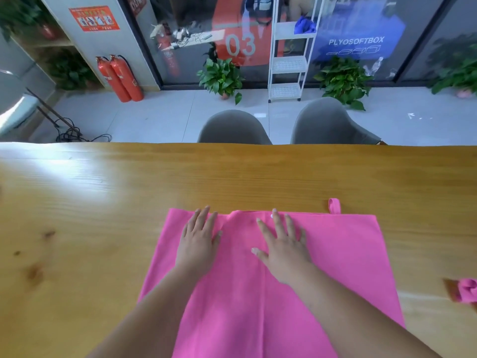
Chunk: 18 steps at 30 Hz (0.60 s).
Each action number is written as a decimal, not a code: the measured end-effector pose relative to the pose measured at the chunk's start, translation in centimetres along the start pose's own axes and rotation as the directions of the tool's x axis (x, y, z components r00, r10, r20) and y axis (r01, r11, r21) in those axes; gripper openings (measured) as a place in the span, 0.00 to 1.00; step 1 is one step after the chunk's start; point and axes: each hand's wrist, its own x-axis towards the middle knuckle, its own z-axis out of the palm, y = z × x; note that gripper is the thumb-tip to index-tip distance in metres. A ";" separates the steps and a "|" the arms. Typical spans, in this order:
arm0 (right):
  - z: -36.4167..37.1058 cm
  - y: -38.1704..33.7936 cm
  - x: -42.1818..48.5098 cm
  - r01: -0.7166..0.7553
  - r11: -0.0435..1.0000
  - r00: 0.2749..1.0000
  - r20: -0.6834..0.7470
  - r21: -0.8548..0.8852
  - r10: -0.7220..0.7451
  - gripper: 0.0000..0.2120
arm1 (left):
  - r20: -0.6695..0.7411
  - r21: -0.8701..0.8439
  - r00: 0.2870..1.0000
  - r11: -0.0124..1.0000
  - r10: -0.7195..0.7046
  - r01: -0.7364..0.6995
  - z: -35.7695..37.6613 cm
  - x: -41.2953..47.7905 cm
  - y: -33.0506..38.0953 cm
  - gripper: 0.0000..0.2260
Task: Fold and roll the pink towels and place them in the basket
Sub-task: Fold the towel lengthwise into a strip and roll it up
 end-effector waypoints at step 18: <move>1.5 -1.6 2.1 -0.199 0.967 0.976 0.055 -0.159 0.210 0.45 | 0.206 0.098 0.968 0.981 0.145 -0.168 -7.1 8.4 -13.9 0.10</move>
